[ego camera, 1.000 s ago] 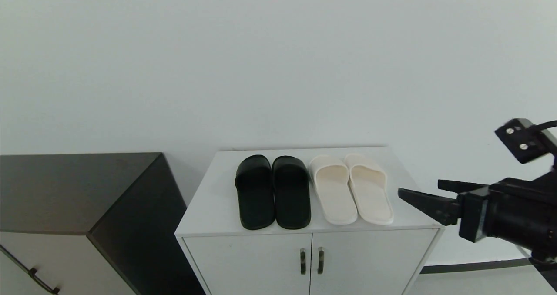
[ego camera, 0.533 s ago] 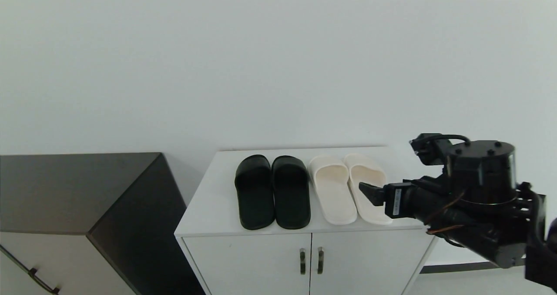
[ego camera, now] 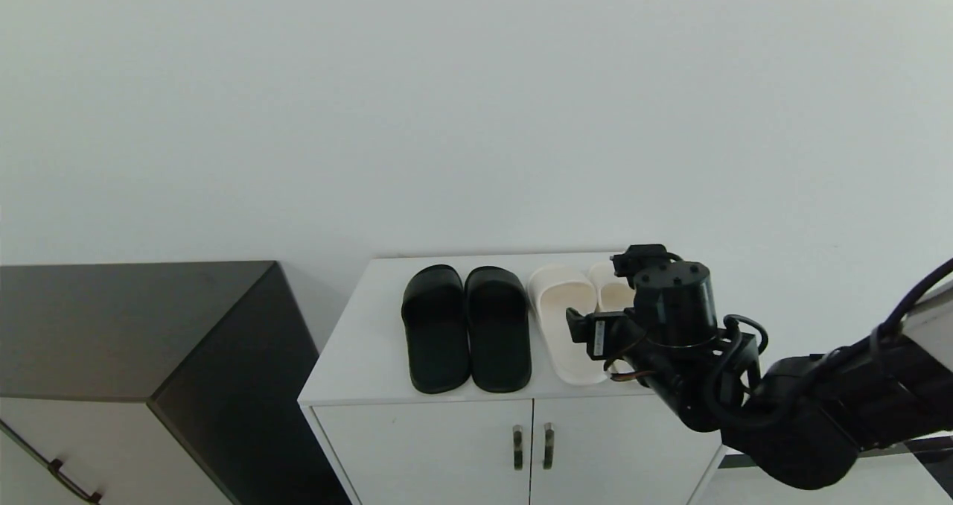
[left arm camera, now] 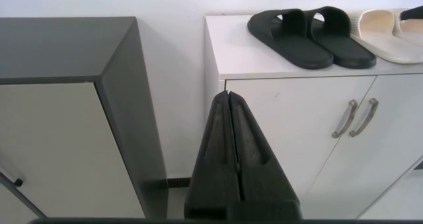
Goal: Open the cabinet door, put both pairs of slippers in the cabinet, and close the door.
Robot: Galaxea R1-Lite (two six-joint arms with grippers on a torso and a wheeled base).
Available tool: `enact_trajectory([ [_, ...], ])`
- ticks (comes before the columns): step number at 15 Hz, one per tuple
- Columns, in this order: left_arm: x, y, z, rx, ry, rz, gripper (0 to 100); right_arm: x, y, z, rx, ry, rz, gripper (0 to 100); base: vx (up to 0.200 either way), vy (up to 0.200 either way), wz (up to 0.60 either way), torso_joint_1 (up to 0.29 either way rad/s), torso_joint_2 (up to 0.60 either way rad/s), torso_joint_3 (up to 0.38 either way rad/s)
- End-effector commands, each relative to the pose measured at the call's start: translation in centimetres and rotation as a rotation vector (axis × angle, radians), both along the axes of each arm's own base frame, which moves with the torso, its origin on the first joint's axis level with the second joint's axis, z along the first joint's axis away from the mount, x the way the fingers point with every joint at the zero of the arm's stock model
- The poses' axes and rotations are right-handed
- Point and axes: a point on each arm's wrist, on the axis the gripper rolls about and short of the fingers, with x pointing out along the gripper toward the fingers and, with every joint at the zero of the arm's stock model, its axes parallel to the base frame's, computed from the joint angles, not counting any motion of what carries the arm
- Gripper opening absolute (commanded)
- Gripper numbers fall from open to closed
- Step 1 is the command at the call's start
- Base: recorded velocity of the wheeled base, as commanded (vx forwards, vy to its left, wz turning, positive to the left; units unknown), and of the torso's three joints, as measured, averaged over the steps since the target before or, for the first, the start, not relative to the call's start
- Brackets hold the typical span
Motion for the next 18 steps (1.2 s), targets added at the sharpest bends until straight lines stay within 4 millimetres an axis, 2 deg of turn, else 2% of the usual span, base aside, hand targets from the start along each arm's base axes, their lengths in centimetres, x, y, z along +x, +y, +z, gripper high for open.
enact_trajectory([
  [1,0.0,0.0,0.0,0.000,0.001,0.000,0,1.2,0.9,-1.8,-0.019,0.027,-0.004,100,0.000,0.000,0.00,0.000,0.00,0.000],
  [2,0.0,0.0,0.0,0.000,0.001,0.000,0,1.4,1.0,-1.9,-0.017,0.030,-0.008,100,0.000,0.000,0.00,0.000,0.00,0.000],
  [3,0.0,0.0,0.0,0.000,0.001,0.000,0,2.8,1.4,-2.6,-0.008,0.030,-0.027,100,0.000,0.000,0.00,0.000,0.00,0.000],
  [6,0.0,0.0,0.0,-0.005,0.001,0.001,0,4.7,1.7,-3.3,-0.005,0.019,-0.050,100,0.000,0.000,0.00,0.000,0.00,0.000],
  [11,0.0,0.0,0.0,-0.005,0.001,0.001,0,7.6,0.5,-3.0,-0.021,-0.009,-0.052,100,0.000,0.000,0.00,0.000,0.00,0.000],
  [15,0.0,0.0,0.0,-0.005,0.001,0.001,0,9.2,0.4,-4.0,-0.054,-0.015,-0.049,100,0.000,0.000,0.00,0.000,0.00,0.000],
  [16,0.0,0.0,0.0,-0.005,0.001,0.001,0,9.2,0.4,-4.0,-0.053,-0.017,-0.049,0,0.000,0.000,0.00,0.000,0.00,0.000],
  [18,0.0,0.0,0.0,-0.005,0.001,0.001,0,9.2,0.4,-3.6,-0.043,-0.032,-0.051,0,0.000,0.000,0.00,0.000,0.00,0.000],
])
